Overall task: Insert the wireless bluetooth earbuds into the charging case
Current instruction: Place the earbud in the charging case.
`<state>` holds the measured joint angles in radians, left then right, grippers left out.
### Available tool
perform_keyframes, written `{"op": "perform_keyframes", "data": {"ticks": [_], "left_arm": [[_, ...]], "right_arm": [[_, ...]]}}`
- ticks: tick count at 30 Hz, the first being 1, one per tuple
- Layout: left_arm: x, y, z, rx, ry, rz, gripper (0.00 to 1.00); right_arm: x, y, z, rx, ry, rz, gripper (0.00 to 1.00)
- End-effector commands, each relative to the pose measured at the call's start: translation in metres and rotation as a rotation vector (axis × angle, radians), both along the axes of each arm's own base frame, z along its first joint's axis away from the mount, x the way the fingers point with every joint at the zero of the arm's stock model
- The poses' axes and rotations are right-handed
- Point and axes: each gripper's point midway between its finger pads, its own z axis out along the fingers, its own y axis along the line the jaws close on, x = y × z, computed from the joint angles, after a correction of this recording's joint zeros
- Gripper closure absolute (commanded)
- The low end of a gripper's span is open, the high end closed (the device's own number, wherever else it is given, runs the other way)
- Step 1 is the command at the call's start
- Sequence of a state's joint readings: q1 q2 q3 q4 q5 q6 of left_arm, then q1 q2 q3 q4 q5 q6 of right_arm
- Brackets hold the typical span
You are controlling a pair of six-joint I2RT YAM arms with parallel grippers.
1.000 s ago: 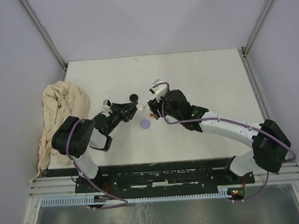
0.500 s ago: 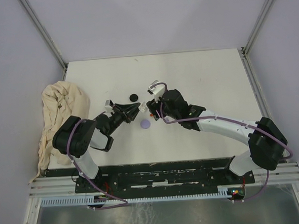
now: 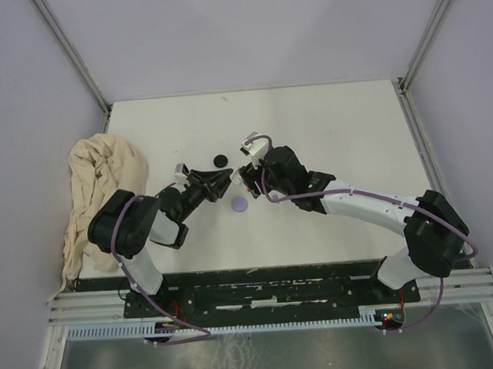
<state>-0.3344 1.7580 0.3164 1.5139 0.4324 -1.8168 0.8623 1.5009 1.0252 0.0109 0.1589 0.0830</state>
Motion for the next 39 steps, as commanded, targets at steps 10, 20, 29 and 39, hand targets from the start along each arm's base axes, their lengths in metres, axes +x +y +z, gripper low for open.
{"op": "perform_keyframes", "data": {"ticks": [10,20,29,39], "left_arm": [[-0.0113,-0.0043,0.0464,-0.044,-0.244,-0.026,0.97],[-0.0137,-0.005,0.041,-0.032,-0.236,-0.029,0.97],[-0.0148,-0.006,0.0403,-0.03,-0.235,-0.03,0.97],[-0.0158,-0.0085,0.0395,-0.031,-0.233,-0.035,0.97]], "right_arm": [[0.0085,0.0162,0.0258,0.07,-0.038,0.006,0.28],[0.0102,0.0164,0.0294,0.071,-0.048,0.004,0.28],[0.0112,0.0187,0.0297,0.073,-0.047,0.007,0.28],[0.0136,0.0196,0.0291,0.072,-0.048,-0.002,0.28]]}}
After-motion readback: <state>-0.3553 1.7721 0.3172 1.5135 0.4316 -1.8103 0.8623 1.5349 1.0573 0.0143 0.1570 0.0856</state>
